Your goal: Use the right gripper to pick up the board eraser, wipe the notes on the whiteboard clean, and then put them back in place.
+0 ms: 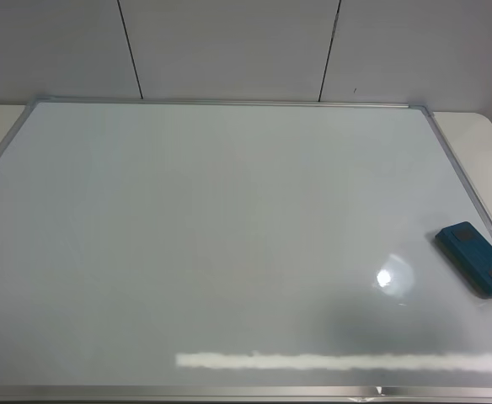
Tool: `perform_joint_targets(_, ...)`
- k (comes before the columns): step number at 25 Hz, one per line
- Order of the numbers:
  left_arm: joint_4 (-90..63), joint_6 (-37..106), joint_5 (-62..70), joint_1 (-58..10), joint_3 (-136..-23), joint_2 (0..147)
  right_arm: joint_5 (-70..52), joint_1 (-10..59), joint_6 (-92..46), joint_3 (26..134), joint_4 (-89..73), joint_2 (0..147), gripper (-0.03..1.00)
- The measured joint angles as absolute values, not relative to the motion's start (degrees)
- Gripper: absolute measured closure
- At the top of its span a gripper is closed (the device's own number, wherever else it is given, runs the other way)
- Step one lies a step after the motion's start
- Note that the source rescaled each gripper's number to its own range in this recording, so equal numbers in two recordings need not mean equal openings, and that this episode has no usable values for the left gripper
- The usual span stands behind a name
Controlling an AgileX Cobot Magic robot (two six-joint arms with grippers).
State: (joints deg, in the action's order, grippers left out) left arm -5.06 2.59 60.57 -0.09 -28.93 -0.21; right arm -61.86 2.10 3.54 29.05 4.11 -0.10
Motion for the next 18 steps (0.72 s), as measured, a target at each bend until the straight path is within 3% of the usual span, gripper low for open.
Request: perform_joint_targets(18,-5.1,2.6,60.6,-0.1,-28.9,-0.2,-61.9,2.1,3.5,29.0,4.1,-0.1,-0.03)
